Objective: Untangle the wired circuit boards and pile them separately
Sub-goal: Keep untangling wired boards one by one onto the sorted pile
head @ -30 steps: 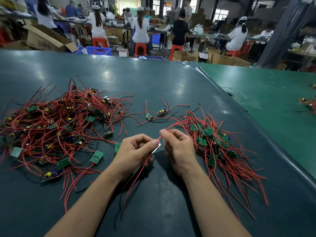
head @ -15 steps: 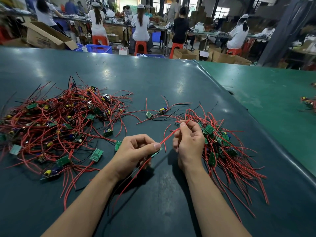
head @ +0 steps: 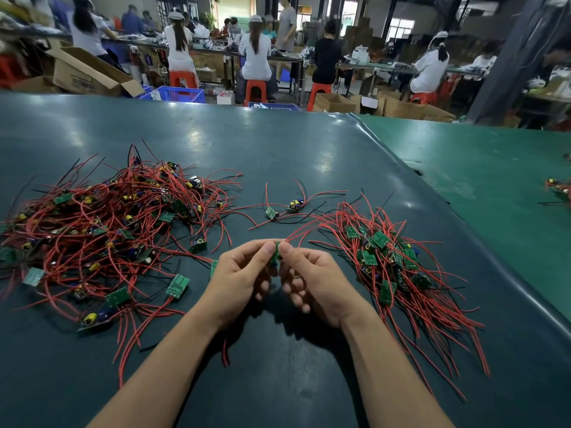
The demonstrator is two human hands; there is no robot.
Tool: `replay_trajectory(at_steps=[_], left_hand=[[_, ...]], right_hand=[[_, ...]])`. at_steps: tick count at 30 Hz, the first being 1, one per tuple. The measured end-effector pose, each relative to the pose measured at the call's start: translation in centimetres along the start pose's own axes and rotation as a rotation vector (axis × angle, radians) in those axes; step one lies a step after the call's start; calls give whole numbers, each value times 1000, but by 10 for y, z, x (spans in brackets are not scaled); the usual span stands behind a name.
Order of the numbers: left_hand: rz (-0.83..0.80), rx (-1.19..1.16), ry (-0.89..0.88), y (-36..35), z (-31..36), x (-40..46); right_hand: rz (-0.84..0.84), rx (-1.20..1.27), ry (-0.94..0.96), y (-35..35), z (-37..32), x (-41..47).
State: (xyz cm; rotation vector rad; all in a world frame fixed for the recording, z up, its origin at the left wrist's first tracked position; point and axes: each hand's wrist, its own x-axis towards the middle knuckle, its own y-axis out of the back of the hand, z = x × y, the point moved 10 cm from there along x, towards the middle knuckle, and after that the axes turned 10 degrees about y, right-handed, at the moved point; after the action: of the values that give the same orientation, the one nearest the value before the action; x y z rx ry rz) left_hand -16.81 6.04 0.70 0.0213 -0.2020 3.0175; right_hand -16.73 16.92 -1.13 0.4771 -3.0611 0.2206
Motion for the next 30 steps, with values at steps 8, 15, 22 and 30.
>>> replay_trajectory(at_steps=[8, 15, 22, 30], left_hand=[[-97, -35, 67, -5, -8, 0], [6, -117, 45, 10, -4, 2], [258, -250, -17, 42, -1, 4], [513, 286, -283, 51, 30, -18]], right_hand=[[80, -131, 125, 6, -12, -1], [599, -84, 379, 57, -40, -15], [1063, -9, 537, 99, -50, -49], [1073, 438, 313, 104, -10, -39]])
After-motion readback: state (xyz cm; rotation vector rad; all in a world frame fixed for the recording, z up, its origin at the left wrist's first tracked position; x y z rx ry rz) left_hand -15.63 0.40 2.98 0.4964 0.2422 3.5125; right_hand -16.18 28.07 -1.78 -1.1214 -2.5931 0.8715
